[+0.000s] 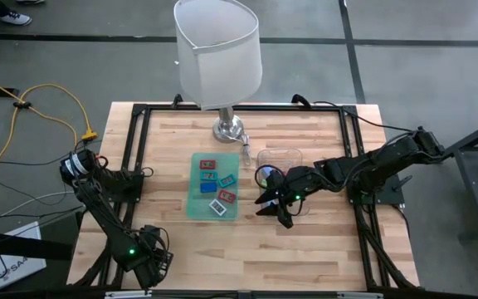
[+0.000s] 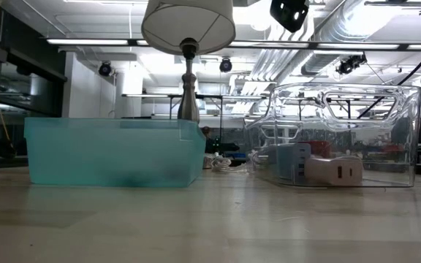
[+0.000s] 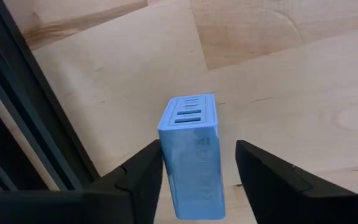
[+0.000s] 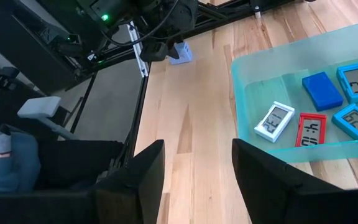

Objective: Pick & Place Office items
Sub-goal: Put the violet charger adapter into the transparent bin

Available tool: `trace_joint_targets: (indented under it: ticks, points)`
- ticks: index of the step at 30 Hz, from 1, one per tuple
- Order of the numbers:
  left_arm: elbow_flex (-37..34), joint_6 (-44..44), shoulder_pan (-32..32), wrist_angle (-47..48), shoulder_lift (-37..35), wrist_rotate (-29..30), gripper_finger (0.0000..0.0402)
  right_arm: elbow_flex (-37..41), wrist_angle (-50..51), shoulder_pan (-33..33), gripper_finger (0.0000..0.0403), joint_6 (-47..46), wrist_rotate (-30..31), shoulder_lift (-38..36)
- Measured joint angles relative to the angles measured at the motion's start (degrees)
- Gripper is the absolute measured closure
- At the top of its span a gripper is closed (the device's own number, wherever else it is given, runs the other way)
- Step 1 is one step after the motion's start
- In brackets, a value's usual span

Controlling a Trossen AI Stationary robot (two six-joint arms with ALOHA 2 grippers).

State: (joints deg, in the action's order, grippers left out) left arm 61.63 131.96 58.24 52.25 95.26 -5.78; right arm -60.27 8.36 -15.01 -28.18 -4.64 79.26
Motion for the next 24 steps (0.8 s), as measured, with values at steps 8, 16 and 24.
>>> trace_joint_targets:
  ticks: [8,16,24]
  points:
    - [-0.01,0.02,0.0,0.05,0.0,0.0,0.0264,0.0,0.0,0.0,0.023,0.0,0.0,0.0]
    - [0.0,0.02,0.0,0.04,0.0,0.0,0.0273,0.0,0.0,-0.02,0.023,0.0,0.0,0.0]
    - [0.0,-0.93,0.0,0.04,0.0,0.0,0.0274,0.0,0.0,0.0,0.023,0.0,0.0,0.0]
